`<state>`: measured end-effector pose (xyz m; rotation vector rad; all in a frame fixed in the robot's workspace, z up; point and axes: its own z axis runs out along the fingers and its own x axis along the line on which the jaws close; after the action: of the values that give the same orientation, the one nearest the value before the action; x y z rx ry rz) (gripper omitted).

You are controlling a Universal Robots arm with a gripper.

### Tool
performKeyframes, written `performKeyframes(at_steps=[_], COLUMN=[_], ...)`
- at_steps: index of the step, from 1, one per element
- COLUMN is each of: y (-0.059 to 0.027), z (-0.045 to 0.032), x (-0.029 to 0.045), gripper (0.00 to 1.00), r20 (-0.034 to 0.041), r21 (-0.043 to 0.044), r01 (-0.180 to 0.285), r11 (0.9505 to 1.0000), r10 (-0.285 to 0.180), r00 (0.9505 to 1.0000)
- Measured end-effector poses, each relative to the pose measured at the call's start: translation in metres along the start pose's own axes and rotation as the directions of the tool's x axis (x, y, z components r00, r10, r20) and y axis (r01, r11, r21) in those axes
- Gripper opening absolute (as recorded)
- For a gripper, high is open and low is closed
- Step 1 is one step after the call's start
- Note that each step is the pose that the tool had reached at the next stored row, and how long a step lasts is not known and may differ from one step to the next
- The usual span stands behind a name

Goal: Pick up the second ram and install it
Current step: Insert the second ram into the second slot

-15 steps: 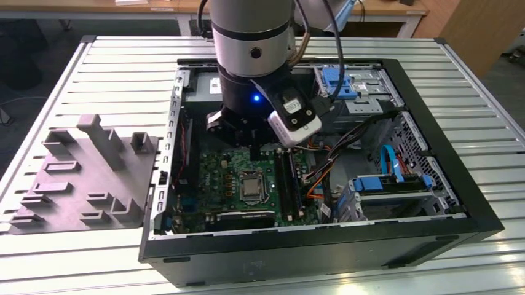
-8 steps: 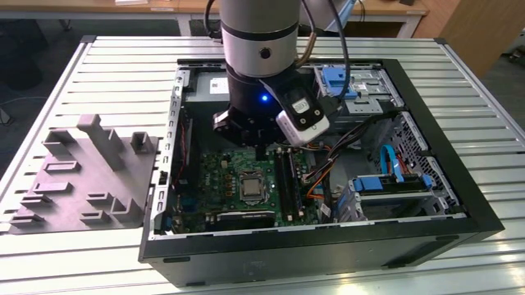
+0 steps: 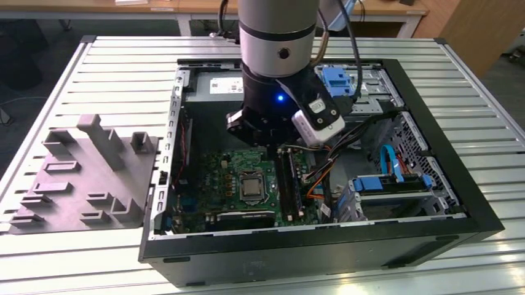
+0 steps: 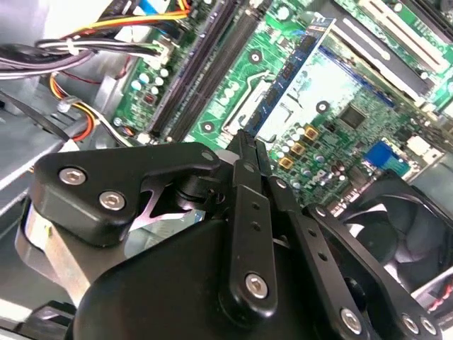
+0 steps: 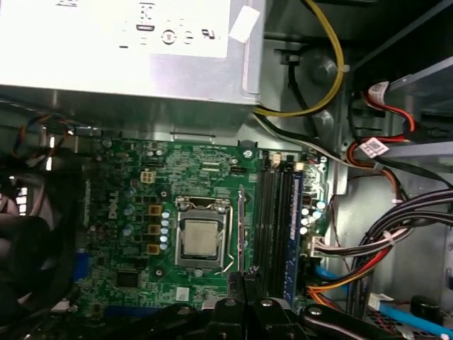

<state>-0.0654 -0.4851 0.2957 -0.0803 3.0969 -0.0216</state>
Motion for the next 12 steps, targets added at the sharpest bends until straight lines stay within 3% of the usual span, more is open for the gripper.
performKeyframes(at_steps=[9,12], y=[-0.0010,-0.0013], z=[0.0016,0.0020], x=[-0.0201,-0.0237], gripper=[0.12,0.12], r20=[-0.0001,-0.0003], r21=[-0.0001,0.0003], r01=[-0.001,-0.006], r11=[1.0000,1.0000], r10=[0.001,0.006], r00=[1.0000,1.0000])
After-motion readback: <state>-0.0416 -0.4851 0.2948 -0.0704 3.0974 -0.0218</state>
